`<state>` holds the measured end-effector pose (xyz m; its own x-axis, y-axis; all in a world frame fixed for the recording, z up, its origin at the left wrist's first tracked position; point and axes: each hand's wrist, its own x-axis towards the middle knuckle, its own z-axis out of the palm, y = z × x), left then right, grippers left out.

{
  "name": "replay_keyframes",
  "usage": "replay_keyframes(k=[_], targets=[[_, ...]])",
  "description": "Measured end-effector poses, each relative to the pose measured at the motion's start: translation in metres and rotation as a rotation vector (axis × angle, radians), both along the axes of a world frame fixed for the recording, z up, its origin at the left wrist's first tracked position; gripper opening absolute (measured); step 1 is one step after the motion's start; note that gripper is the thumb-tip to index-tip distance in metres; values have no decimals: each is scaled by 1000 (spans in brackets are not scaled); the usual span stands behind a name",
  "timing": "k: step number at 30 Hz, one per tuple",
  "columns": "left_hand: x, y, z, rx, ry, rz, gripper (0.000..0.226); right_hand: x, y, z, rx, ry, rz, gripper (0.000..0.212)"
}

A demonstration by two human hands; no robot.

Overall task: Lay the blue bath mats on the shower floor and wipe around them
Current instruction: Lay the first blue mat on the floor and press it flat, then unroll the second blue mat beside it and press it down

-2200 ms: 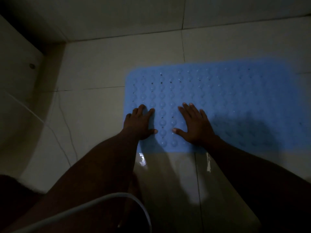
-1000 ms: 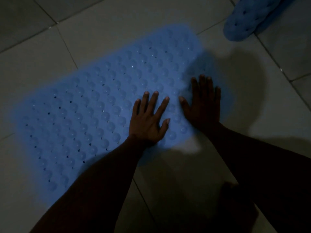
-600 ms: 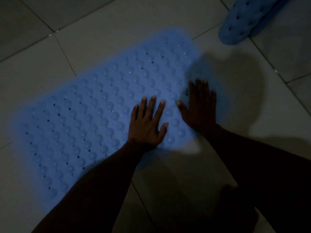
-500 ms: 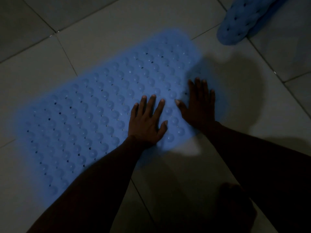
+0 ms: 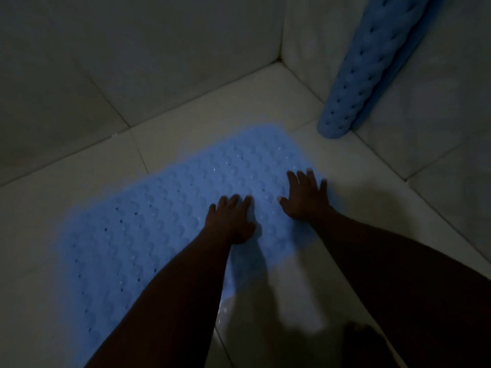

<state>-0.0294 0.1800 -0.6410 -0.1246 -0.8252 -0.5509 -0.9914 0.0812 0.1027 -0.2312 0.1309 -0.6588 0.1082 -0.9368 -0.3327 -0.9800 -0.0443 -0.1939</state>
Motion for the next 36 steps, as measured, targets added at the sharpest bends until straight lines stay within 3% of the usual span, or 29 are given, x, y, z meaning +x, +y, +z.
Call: replay_keyframes(k=[5, 9, 13, 17, 23, 28, 32, 36], targets=[[-19, -53, 69, -78, 11, -79, 87, -25, -40, 63, -27, 76, 57, 83], [-48, -111, 140, -254, 43, -125, 89, -51, -101, 156, -203, 43, 24, 80], [-77, -161, 207, -445, 58, -165, 91, -75, -146, 258, -593, -60, 41, 56], [-108, -199, 253, -552, 99, -200, 93, -103, -165, 317, -902, 30, -7, 47], [-153, -226, 272, -575, 110, -284, 99, -129, -172, 310, -386, 110, -15, 68], [-158, -230, 264, -642, 120, -330, 99, -112, -157, 284, -566, -8, 43, 46], [-140, -227, 262, -690, 155, -300, 95, -97, -161, 284, -554, -28, 148, 31], [-107, -220, 264, -730, 142, -269, 90, -83, -157, 285, -575, -74, 208, 36]])
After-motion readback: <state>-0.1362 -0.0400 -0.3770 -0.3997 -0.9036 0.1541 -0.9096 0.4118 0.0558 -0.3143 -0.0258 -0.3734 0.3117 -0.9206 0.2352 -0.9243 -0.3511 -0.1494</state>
